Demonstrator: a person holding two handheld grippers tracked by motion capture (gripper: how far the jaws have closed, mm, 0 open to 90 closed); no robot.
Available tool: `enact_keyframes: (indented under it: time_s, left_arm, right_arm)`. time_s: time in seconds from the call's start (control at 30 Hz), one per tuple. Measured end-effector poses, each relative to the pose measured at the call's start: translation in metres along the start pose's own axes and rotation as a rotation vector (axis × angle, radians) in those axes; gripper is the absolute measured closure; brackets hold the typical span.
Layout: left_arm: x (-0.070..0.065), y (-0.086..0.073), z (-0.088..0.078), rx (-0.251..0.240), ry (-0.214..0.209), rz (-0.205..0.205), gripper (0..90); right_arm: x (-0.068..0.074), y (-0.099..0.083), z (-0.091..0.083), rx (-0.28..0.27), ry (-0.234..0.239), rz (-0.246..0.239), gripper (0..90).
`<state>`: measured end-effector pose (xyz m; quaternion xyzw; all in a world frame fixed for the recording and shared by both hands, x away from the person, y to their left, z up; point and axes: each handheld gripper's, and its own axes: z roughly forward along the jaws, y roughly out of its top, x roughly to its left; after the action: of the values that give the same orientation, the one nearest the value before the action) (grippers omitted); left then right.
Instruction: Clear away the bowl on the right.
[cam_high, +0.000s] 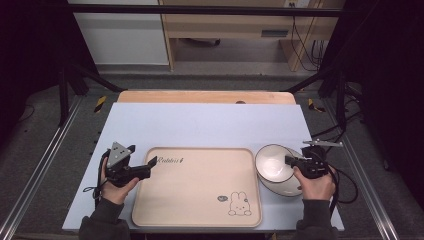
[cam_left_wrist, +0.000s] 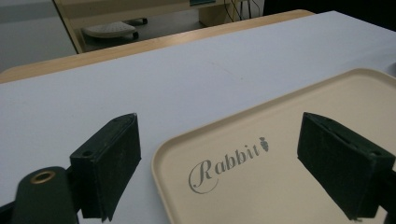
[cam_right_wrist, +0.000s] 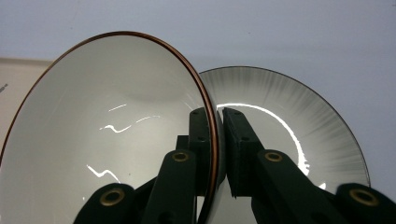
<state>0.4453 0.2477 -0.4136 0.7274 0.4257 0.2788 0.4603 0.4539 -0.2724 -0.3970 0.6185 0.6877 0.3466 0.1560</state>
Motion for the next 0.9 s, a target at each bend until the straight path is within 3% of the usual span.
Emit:
enact_keyframes:
  time_s: [0.33, 0.9]
  left_arm:
    - [-0.001, 0.0, 0.0, -0.001, -0.002, 0.002, 13.0]
    - [0.0, -0.001, 0.001, 0.003, -0.006, 0.0, 12.7]
  right_arm:
    - [0.013, 0.003, 0.0, -0.01, 0.083, -0.031, 82.2]
    - [0.037, 0.008, 0.007, -0.011, 0.135, -0.088, 82.2]
